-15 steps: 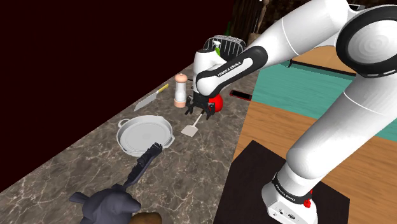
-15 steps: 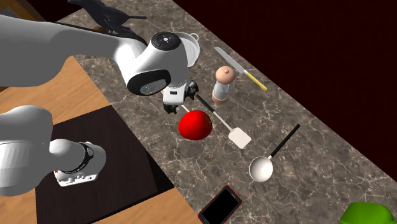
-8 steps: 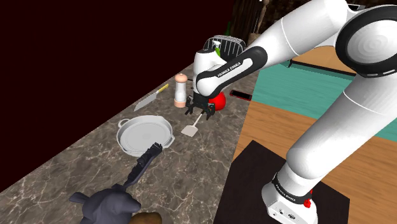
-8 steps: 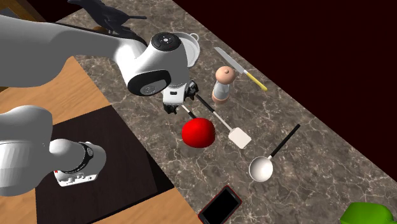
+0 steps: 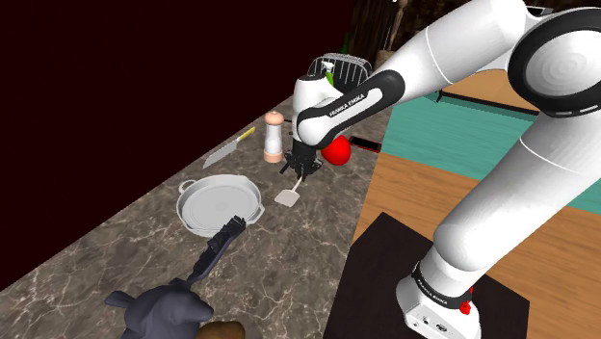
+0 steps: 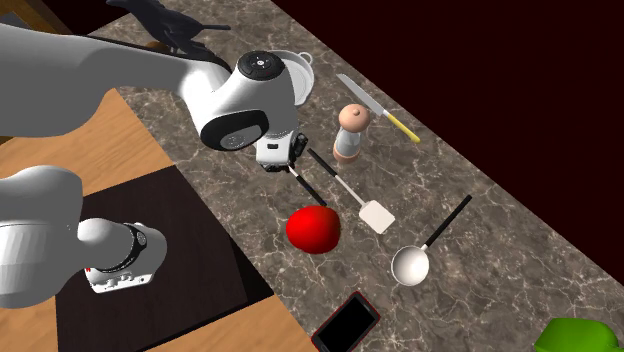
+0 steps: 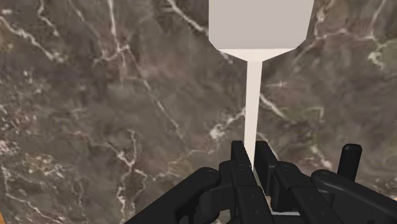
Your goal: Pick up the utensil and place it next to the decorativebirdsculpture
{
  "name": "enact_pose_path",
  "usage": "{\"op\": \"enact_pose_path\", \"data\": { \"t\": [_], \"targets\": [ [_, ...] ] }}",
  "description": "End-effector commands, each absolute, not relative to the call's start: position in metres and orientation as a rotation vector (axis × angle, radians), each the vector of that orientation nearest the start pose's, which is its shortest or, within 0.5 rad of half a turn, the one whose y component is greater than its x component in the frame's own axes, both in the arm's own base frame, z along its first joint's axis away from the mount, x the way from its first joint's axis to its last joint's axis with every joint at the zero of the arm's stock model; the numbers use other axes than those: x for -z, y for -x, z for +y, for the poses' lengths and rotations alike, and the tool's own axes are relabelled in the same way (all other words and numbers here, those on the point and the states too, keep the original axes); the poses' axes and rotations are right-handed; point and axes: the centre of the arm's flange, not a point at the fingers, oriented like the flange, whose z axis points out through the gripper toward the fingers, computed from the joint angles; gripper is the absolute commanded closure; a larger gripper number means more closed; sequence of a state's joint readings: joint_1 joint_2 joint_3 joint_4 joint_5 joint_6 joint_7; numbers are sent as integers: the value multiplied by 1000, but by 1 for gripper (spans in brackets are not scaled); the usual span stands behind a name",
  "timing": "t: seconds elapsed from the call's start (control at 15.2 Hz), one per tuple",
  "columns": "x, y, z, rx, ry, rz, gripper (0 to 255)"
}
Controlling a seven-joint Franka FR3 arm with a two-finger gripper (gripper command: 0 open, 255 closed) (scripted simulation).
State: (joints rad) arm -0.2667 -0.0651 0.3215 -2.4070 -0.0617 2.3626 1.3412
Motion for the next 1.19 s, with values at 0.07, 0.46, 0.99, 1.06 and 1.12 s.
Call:
{"op": "enact_pose_path", "data": {
  "t": [0.07,0.46,0.99,1.06,1.12],
  "targets": [
    [-339,-484,26,86,2584,1851,255],
    [-370,-484,26,86,2584,1851,255],
    [-412,-484,26,86,2584,1851,255],
    [-418,-484,26,86,2584,1851,255],
    [-423,-484,26,86,2584,1851,255]
  ]
}}
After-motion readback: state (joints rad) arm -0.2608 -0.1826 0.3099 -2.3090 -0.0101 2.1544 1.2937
